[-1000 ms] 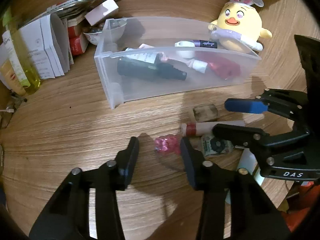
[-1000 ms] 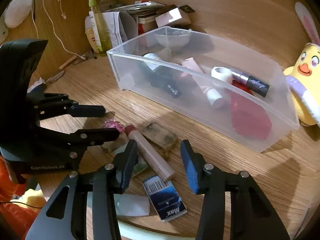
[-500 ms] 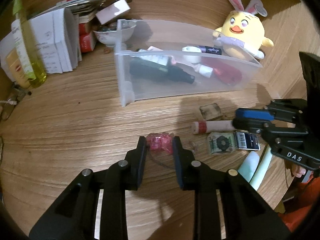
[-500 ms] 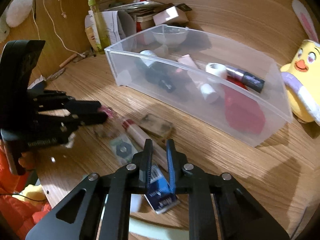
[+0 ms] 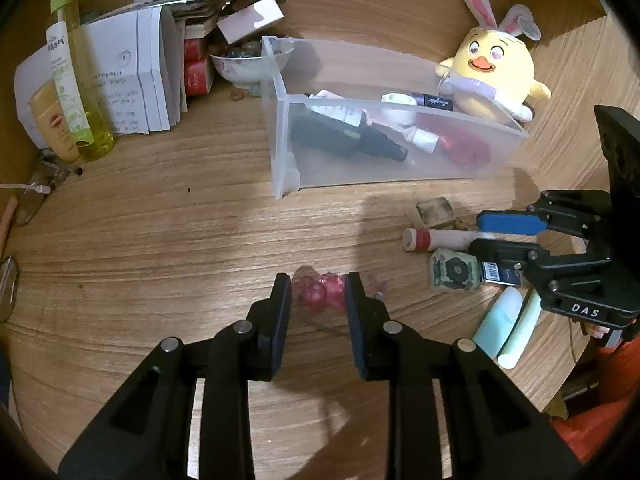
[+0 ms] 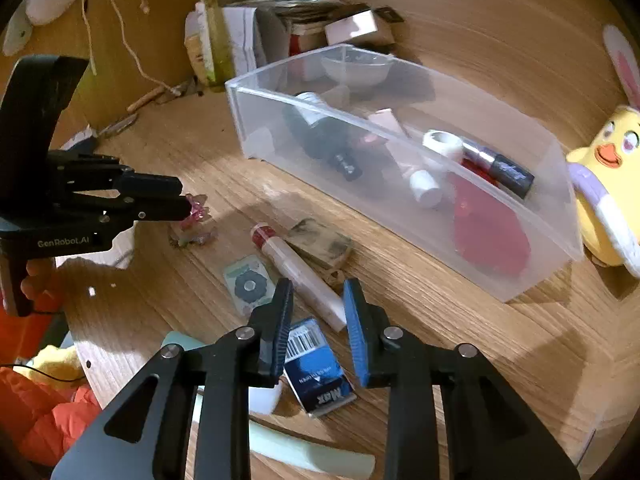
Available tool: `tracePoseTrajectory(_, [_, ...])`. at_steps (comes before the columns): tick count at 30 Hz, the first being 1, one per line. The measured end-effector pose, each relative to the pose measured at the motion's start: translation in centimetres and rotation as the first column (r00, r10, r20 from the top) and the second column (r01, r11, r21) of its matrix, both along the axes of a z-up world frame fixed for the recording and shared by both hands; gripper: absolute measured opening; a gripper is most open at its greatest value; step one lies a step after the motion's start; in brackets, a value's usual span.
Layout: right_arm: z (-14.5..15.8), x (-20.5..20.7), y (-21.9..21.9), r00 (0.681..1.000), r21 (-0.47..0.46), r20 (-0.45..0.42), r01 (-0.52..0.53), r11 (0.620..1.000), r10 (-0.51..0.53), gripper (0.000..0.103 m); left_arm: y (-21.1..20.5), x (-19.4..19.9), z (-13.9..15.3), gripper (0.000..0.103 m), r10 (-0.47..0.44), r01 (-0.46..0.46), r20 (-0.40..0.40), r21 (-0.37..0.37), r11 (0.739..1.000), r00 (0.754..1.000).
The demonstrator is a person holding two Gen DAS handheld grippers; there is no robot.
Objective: Organize objects
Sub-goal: 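Grasp the pink hair clip with the left tool while the right tool grasps the pink lip tube, then carry the hair clip and lip tube over the clear box with both tools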
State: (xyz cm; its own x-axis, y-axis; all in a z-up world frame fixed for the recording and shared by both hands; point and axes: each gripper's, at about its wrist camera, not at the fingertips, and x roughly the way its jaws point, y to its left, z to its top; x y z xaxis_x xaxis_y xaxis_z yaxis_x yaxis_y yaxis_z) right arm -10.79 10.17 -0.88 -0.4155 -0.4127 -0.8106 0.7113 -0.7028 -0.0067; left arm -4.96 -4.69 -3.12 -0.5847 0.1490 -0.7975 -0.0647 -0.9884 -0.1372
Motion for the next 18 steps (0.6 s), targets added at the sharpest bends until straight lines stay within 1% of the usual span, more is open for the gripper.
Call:
tracePoseTrajectory(2, [-0.4, -0.1, -0.4, 1.0, 0.023, 0.003, -0.008, 1.0, 0.008, 0.024, -0.1, 0.0, -0.2, 0.033, 0.005, -0.005, 0.005, -0.001, 1.0, 1.0])
tracePoseTrajectory(3, [-0.6, -0.1, -0.5, 1.0, 0.034, 0.002, -0.01, 0.999, 0.01, 0.024, -0.1, -0.1, -0.3, 0.034, 0.005, -0.005, 0.009, 0.003, 1.0, 1.0])
tracePoseTrajectory(7, [-1.0, -0.2, -0.8, 0.999, 0.036, 0.027, -0.023, 0.999, 0.022, 0.024, -0.2, 0.1, -0.5, 0.044, -0.001, 0.001, 0.007, 0.018, 1.0, 1.0])
tracePoseTrajectory(10, [-1.1, 0.0, -1.0, 0.999, 0.037, 0.025, -0.035, 0.999, 0.034, 0.024, 0.2, 0.0, -0.6, 0.044, -0.008, 0.008, 0.0, 0.006, 1.0, 1.0])
tracePoseTrajectory(11, [-1.1, 0.0, -1.2, 0.999, 0.036, 0.024, -0.042, 0.998, 0.041, 0.024, 0.3, 0.0, -0.6, 0.044, -0.011, 0.011, -0.001, 0.003, 1.0, 1.0])
tracePoseTrajectory(12, [-1.1, 0.1, -1.5, 0.999, 0.037, 0.021, -0.047, 0.998, 0.046, 0.024, 0.4, 0.0, -0.5, 0.041, -0.019, 0.019, -0.003, 0.007, 1.0, 1.0])
tracePoseTrajectory(13, [-1.1, 0.1, -1.7, 0.999, 0.038, 0.018, -0.051, 0.998, 0.05, 0.024, 0.4, 0.0, -0.5, 0.03, -0.029, 0.029, -0.004, 0.016, 0.999, 1.0])
tracePoseTrajectory(14, [-1.1, 0.1, -2.0, 0.998, 0.038, 0.02, -0.059, 0.998, 0.058, 0.024, 0.5, 0.0, -0.6, 0.023, -0.034, 0.034, -0.004, 0.019, 0.999, 0.999])
tracePoseTrajectory(18, [-1.2, 0.2, -2.9, 0.997, 0.022, 0.021, -0.078, 0.997, 0.077, 0.024, 0.4, 0.2, -0.6, 0.023, -0.022, 0.022, -0.015, 0.012, 1.0, 1.0])
